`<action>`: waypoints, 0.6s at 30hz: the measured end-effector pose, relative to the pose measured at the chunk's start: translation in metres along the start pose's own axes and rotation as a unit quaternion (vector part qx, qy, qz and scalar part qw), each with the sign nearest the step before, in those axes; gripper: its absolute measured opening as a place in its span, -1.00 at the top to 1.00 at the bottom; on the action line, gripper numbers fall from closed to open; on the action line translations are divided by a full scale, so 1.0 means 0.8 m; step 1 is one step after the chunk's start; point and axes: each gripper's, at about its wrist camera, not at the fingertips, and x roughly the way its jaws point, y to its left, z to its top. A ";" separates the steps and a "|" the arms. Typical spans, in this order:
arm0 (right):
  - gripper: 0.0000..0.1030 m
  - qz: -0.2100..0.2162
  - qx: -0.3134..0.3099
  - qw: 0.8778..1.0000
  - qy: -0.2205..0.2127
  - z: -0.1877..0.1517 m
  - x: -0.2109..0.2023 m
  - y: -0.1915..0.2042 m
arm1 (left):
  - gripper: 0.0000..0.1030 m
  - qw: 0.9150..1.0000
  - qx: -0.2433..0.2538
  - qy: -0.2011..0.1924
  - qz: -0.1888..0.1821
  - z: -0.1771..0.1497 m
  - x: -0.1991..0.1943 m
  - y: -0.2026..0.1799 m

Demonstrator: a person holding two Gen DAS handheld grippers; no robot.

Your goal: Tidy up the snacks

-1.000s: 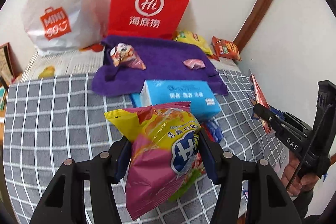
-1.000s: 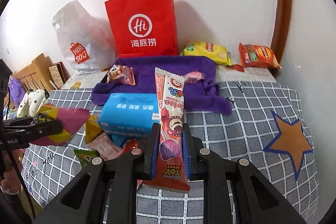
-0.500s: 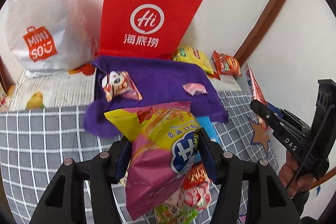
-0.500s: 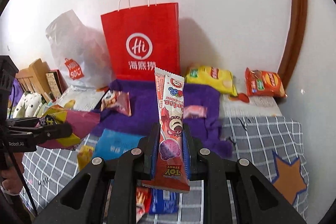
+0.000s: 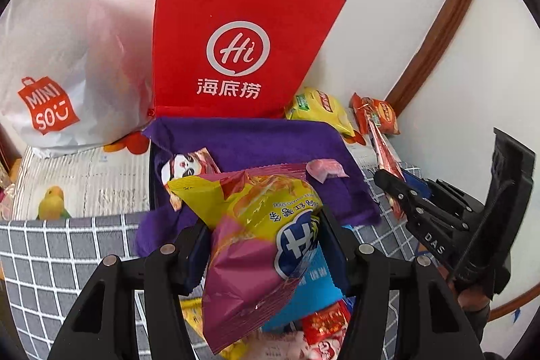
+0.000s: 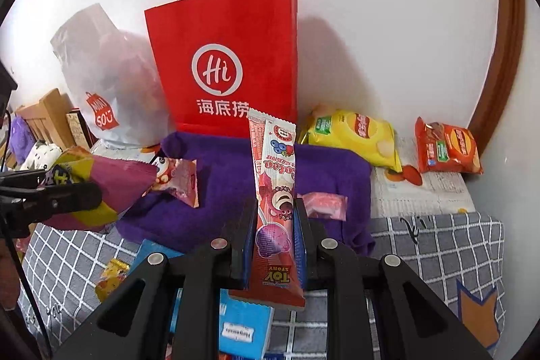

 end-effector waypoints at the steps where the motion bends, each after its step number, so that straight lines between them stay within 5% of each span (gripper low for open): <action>1: 0.61 0.001 0.000 1.000 -0.001 0.002 0.002 0.000 | -0.09 1.000 0.002 0.001 0.002 0.005 0.004 0.001; 18: 0.60 0.014 0.018 0.999 0.023 0.032 0.090 -0.019 | -0.09 1.000 -0.003 0.005 0.017 0.039 0.084 0.041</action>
